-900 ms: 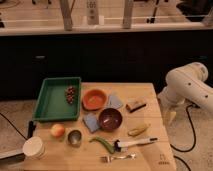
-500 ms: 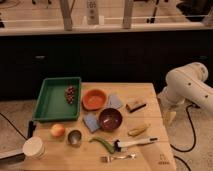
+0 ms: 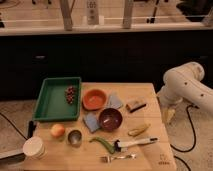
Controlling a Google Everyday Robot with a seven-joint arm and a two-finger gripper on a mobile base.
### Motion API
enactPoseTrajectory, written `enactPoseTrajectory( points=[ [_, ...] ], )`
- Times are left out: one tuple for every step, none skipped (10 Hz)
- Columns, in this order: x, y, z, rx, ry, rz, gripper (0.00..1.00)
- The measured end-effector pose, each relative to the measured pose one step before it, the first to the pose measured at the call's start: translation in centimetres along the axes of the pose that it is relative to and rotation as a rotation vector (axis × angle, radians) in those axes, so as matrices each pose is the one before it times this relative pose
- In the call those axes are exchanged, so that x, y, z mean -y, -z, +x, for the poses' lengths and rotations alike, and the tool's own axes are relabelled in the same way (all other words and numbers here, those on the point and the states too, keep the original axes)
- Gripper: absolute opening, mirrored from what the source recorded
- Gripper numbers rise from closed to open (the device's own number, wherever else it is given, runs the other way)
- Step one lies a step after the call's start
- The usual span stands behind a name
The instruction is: Place eraser in metal cup
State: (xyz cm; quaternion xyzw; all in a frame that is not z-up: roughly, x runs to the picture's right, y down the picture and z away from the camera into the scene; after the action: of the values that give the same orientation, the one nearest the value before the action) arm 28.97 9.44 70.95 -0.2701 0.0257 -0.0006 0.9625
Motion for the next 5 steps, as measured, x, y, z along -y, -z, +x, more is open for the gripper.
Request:
enactPoseTrajectory(
  points=[
    [0.142,-0.225,-0.005,-0.00289,0.00656,0.00136,0.8],
    [-0.042,-0.168,0.044,-0.00501,0.00982,0.00407,0.8],
    [0.183,-0.059,0.118,-0.00376,0.00719,0.00677,0.8],
    [0.584,-0.372,-0.015,-0.0041,0.01195,0.00372,0.8],
    [0.884,-0.289,-0.263,-0.00225,0.01438,0.0062,0.8]
  ],
)
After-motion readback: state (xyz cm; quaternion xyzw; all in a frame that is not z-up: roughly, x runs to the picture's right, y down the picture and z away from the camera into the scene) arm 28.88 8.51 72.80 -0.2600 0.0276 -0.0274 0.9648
